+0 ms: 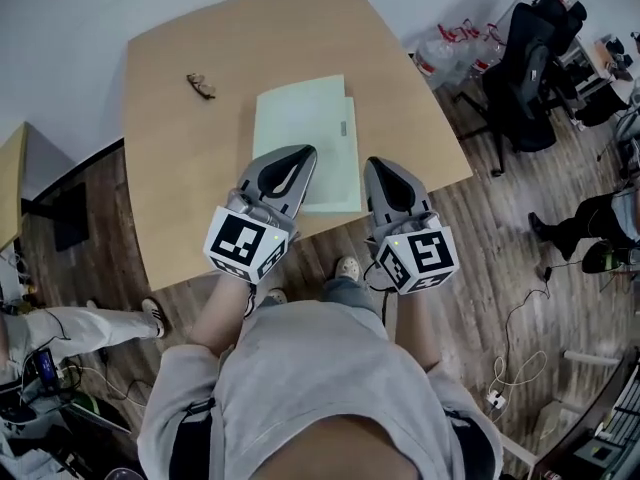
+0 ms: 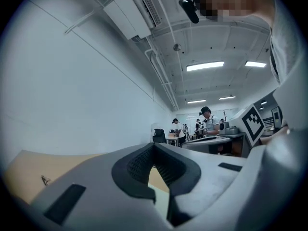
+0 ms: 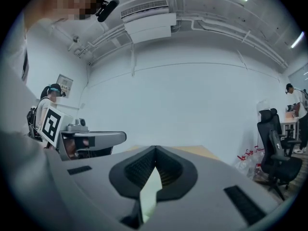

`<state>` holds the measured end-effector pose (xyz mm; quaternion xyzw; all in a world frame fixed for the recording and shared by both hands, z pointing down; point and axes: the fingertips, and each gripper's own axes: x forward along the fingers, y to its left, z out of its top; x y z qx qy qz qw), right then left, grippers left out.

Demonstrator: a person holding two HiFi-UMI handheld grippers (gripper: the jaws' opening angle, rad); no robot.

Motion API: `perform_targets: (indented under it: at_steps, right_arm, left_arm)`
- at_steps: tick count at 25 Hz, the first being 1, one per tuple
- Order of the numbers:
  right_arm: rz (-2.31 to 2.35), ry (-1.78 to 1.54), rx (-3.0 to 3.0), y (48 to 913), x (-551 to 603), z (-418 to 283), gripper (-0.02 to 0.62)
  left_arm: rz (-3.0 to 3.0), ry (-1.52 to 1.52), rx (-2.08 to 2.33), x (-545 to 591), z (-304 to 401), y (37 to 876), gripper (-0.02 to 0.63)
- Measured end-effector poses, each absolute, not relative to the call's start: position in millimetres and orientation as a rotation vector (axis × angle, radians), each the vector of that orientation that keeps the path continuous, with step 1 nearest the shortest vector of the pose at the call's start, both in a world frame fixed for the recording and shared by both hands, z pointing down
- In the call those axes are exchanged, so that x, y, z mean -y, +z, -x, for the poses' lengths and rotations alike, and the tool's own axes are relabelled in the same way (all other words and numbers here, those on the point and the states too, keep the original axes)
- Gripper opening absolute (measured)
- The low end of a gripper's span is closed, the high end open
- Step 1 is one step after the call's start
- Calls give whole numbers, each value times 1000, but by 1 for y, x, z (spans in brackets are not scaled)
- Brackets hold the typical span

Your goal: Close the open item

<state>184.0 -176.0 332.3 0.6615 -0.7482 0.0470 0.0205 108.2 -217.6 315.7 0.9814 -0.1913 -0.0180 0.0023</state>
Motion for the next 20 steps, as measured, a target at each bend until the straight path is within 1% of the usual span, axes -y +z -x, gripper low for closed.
perform_targets:
  at_steps: [13,20]
  right_arm:
    - [-1824,129,2499,346,212,-242,5]
    - [-1708,133,2574,345,230,-247,5]
  left_arm:
    - [-3025,2,905,233,-163,338,12]
    - [-2979,105,1014,242,-171,348,14]
